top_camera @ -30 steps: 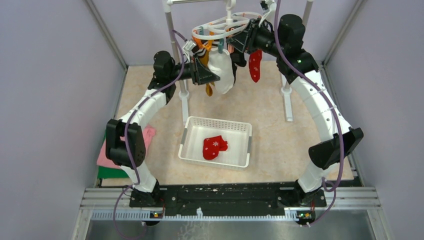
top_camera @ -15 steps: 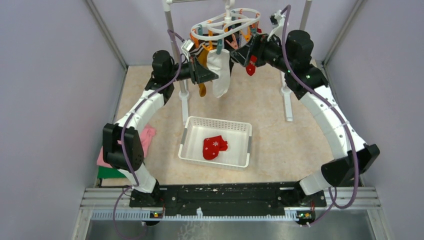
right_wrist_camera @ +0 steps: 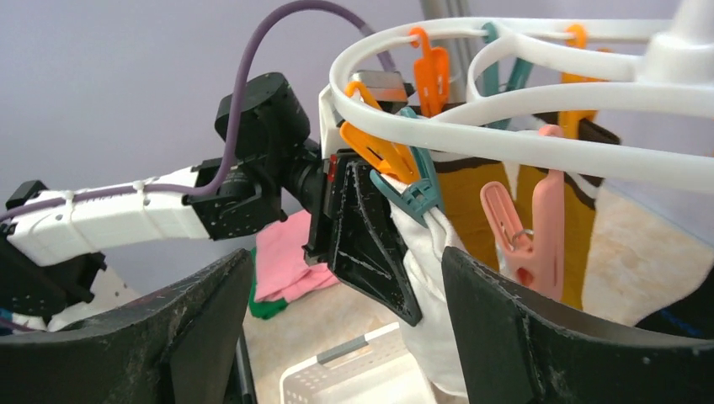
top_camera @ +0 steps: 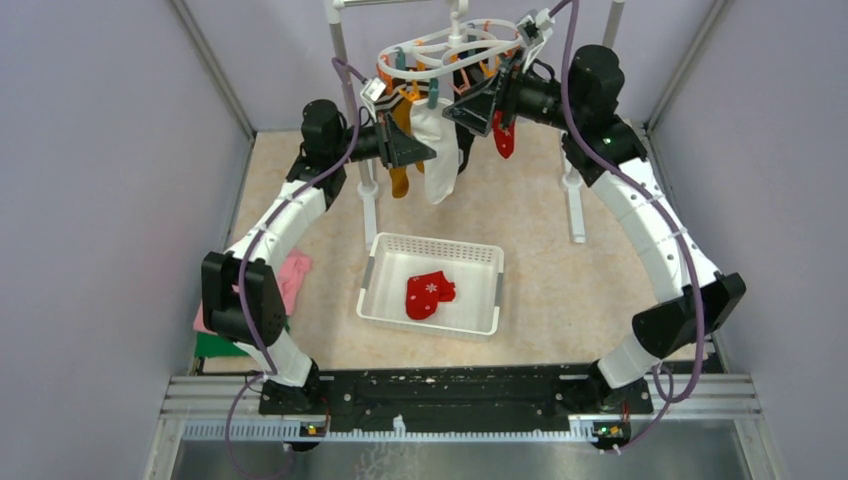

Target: Remove the socks clipped to the hanger

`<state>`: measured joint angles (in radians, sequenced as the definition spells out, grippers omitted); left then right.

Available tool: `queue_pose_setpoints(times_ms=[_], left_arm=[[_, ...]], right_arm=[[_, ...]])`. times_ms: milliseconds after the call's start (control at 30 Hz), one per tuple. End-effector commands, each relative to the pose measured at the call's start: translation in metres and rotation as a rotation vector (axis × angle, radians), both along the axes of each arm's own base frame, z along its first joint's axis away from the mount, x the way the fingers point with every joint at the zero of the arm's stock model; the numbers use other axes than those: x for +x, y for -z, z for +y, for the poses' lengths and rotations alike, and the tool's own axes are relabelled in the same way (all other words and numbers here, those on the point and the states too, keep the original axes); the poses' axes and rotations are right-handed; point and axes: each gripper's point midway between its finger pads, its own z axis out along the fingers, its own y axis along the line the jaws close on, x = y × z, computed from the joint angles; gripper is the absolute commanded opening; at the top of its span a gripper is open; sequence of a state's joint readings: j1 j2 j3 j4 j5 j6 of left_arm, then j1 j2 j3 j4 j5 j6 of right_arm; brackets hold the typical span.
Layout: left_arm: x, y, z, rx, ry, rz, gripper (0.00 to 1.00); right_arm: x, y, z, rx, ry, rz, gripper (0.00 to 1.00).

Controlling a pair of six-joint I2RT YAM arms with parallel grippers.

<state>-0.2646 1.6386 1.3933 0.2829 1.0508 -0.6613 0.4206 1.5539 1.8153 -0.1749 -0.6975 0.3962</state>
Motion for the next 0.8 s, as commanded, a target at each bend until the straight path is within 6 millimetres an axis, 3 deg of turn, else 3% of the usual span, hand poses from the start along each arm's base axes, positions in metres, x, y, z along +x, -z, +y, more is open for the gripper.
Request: queue_pose_setpoints(times_ms=[0,400,600,767], left_arm=[[-0.018,-0.039,0.001,-0.032,0.030,-0.077,0.10],[-0.035,-0.043,0.002,-0.031,0.068,-0.071,0.11],[-0.036,-0.047,0.001,-0.034,0.072,-0.079,0.12],[-0.041,-0.047,-0.002,-0.032,0.081,-0.085,0.13]], right_arm=[[-0.014,-0.021,0.011,0.034,-0.152,-0.058,0.80],[0.019,-0.016,0.024,0.067,-0.138,-0.059,0.79],[0.020,-0.025,0.031,0.119,-0.156,-0.082,0.76],[0.023,-0.019,0.036,0.116,-0.115,-0.083,0.77]])
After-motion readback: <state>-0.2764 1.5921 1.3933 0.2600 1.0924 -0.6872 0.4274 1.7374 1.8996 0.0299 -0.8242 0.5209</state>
